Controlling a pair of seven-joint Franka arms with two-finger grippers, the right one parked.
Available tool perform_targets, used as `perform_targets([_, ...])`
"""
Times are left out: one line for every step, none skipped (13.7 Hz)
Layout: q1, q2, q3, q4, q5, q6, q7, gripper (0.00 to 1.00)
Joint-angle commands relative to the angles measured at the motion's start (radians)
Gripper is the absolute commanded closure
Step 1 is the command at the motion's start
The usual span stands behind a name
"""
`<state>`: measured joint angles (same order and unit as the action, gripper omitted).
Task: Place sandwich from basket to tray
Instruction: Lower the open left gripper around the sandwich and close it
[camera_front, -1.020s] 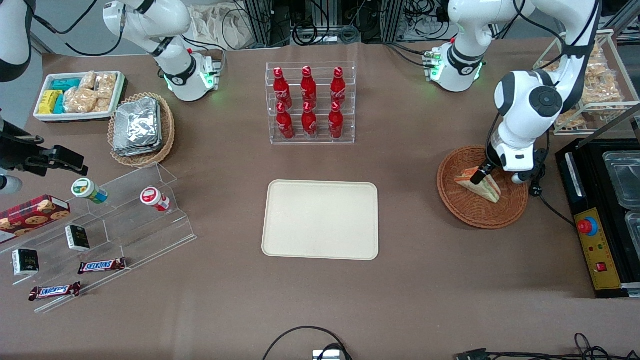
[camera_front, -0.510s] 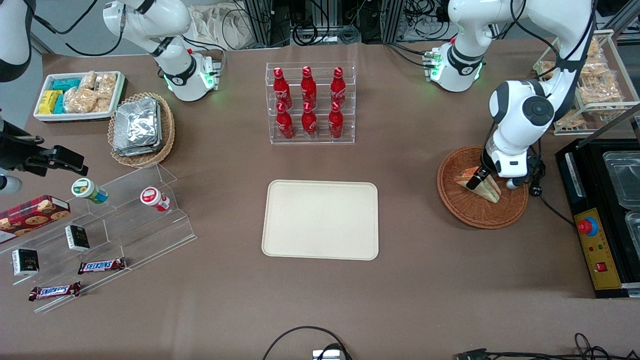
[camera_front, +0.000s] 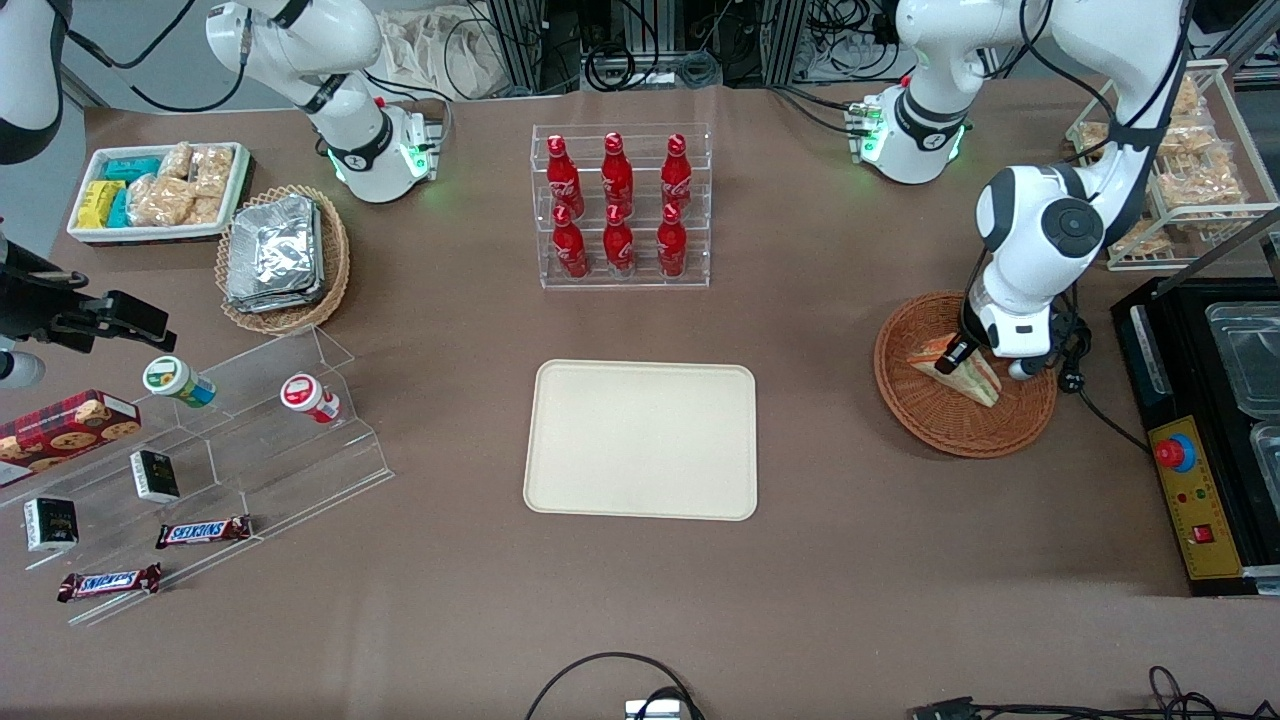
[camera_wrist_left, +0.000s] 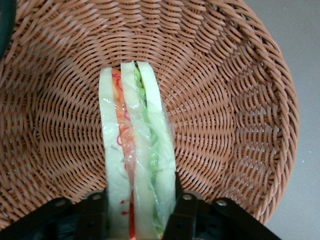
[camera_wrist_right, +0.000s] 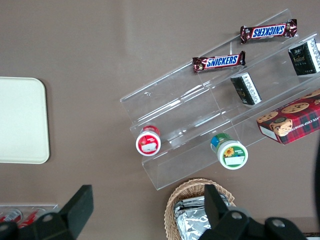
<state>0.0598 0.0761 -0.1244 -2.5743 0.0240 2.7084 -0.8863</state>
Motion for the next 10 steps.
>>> perform_targets([0.000,0.013,0.003,-0.014,0.048,0.051,-0.017,0.78])
perform_targets([0.000,0.011,0.003,-0.014,0.053,0.050,-0.014,0.82])
perform_targets([0.000,0.005,0.005,-0.014,0.053,0.050,-0.011,0.85])
perform_targets([0.000,-0.002,0.003,-0.014,0.053,0.042,-0.010,0.86])
perform_targets([-0.003,-0.018,0.003,-0.014,0.054,0.037,-0.008,0.86])
perform_targets([-0.006,-0.033,0.002,-0.012,0.056,0.024,0.010,0.86])
perform_targets([-0.006,-0.054,0.000,-0.007,0.059,-0.014,0.038,0.86])
perform_targets([-0.008,-0.079,0.000,-0.004,0.059,-0.054,0.064,0.86])
perform_targets([-0.006,-0.106,-0.001,0.000,0.059,-0.091,0.096,0.86])
perform_targets([-0.008,-0.133,-0.001,0.005,0.059,-0.128,0.133,0.86])
